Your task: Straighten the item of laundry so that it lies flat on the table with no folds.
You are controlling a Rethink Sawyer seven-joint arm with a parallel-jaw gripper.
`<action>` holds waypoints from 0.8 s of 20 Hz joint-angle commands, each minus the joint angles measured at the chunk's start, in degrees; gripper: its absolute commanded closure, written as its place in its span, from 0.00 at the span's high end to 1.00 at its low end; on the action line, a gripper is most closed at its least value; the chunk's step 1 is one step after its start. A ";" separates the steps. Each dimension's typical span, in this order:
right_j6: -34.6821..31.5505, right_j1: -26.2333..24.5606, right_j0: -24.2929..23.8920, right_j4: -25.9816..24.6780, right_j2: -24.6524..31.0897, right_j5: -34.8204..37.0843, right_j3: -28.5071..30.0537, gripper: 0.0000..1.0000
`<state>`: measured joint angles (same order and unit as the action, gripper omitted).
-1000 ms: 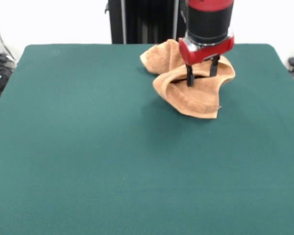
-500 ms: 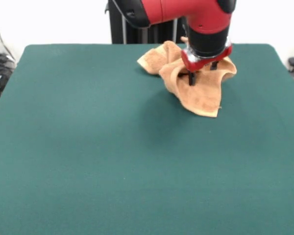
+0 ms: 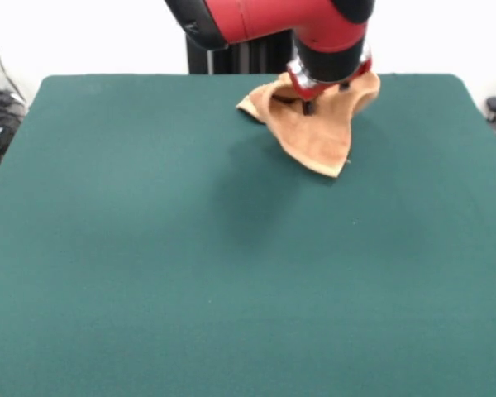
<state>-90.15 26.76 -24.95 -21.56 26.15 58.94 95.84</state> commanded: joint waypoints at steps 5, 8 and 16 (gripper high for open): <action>4.19 -1.09 0.26 -2.69 6.52 -12.32 2.22 0.00; 4.67 -1.39 0.65 -5.18 7.10 -17.65 1.45 0.00; 0.75 -0.01 2.60 -5.89 5.99 -23.87 -0.39 0.00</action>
<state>-90.15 26.73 -25.00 -25.43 26.63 41.99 95.97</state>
